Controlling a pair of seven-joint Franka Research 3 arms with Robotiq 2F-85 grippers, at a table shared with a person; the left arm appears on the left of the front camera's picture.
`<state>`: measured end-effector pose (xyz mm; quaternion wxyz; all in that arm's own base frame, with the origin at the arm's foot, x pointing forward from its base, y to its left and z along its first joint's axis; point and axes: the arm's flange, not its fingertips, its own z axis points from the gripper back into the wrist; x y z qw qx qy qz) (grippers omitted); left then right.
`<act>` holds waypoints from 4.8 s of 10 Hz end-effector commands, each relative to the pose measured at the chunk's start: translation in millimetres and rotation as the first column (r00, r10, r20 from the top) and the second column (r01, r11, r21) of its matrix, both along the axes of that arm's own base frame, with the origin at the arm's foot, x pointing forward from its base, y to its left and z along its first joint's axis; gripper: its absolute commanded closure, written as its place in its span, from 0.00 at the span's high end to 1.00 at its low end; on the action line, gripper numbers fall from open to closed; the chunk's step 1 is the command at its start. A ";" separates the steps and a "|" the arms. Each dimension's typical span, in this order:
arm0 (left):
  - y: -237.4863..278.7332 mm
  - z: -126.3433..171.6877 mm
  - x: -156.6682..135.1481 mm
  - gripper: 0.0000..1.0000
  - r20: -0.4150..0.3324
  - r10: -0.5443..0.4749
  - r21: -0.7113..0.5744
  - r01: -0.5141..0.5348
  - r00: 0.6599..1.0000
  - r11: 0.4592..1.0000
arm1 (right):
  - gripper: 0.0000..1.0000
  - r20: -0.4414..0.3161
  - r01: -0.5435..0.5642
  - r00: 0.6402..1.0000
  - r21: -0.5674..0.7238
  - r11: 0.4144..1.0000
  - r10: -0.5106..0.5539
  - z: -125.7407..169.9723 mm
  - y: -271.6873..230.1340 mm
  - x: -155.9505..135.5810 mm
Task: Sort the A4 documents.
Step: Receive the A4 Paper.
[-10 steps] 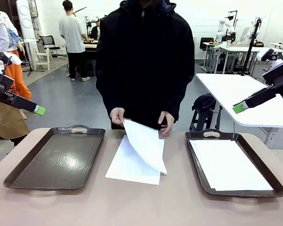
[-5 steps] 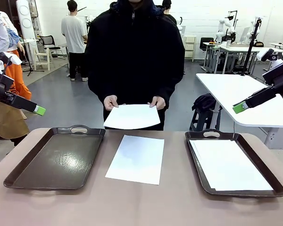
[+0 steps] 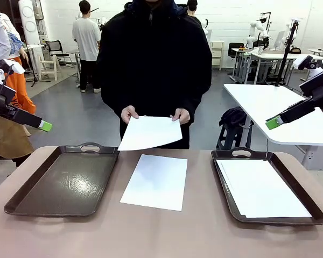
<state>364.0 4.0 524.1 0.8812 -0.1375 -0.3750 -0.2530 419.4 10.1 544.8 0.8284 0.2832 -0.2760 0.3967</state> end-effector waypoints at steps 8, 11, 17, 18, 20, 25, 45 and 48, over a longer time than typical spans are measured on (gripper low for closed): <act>1.0 -2.3 1.5 1.00 0.004 -0.001 -0.011 0.001 1.000 1.000 | 1.00 0.004 -0.006 1.000 0.003 1.000 0.006 -0.4 -0.4 -0.5; 1.0 -2.3 1.5 1.00 0.004 -0.001 -0.011 0.001 1.000 1.000 | 1.00 0.004 -0.006 1.000 0.003 1.000 0.006 -0.4 -0.4 -0.5; 1.0 -2.3 1.5 1.00 0.004 -0.001 -0.011 0.001 1.000 1.000 | 1.00 0.004 -0.006 1.000 0.003 1.000 0.006 -0.4 -0.4 -0.5; 1.0 -2.3 1.5 1.00 0.004 -0.001 -0.011 0.001 1.000 1.000 | 1.00 0.004 -0.006 1.000 0.003 1.000 0.006 -0.4 -0.4 -0.5; 1.0 -2.3 1.5 1.00 0.004 -0.001 -0.011 0.001 1.000 1.000 | 1.00 0.004 -0.006 1.000 0.003 1.000 0.006 -0.4 -0.4 -0.5; 1.0 -2.3 1.5 1.00 0.004 -0.001 -0.011 0.001 1.000 1.000 | 1.00 -0.024 0.003 1.000 0.013 1.000 -0.003 -0.9 12.4 9.2; 1.0 -2.3 1.5 1.00 0.004 -0.001 -0.011 0.001 1.000 1.000 | 1.00 -0.706 0.458 0.707 0.491 0.742 0.031 -157.4 217.1 145.1; 1.0 -2.3 1.5 1.00 0.004 -0.001 -0.011 0.001 1.000 1.000 | 1.00 -0.743 0.517 0.669 0.488 0.703 0.023 -166.7 230.4 147.8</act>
